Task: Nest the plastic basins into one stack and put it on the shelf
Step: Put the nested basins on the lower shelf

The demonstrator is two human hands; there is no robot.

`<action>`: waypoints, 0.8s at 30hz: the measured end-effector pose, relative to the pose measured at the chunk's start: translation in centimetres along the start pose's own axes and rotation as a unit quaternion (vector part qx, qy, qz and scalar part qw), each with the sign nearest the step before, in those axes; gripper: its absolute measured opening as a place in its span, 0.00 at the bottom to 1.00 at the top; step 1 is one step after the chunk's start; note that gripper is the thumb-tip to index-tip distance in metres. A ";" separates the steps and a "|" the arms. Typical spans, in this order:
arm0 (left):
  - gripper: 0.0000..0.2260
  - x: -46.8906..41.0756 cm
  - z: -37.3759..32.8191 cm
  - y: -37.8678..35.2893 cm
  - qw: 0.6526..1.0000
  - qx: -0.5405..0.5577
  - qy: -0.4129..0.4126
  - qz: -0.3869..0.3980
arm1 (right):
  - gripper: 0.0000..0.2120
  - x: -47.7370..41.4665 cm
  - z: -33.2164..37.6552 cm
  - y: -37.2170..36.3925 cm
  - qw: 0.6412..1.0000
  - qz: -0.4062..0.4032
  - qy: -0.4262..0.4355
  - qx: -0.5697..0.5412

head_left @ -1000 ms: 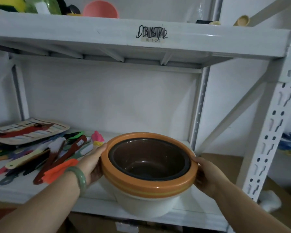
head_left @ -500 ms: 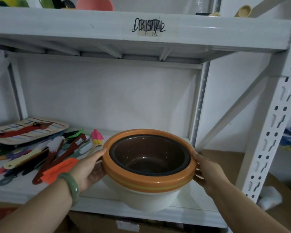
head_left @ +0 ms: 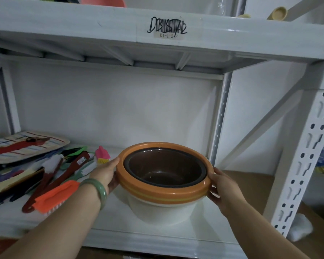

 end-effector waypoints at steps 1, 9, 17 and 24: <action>0.12 -0.2 0.0 -0.2 1.000 -0.003 -0.001 -0.007 | 0.21 -0.1 0.0 -0.1 1.000 -0.004 0.001 -0.001; 0.10 -1.0 -0.2 -0.6 0.999 -0.031 0.000 -0.018 | 0.21 -0.3 -0.2 -0.4 1.000 -0.012 -0.002 -0.003; 0.11 -1.3 -0.4 -0.2 0.998 -0.059 -0.005 -0.022 | 0.20 0.2 -0.2 -0.5 0.999 -0.014 -0.019 -0.022; 0.11 -0.5 -0.6 -0.6 0.997 -0.067 -0.005 -0.026 | 0.20 0.3 0.1 -0.5 0.999 -0.017 -0.030 -0.019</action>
Point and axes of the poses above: each hand's wrist, its own x-axis away from the middle knuckle, its own y-axis out of the back of the hand, z = x × y, the point moved 3 cm from there along -x, towards the middle knuckle, and after that the axes turned 12 degrees about -z, right-handed, at the moved point
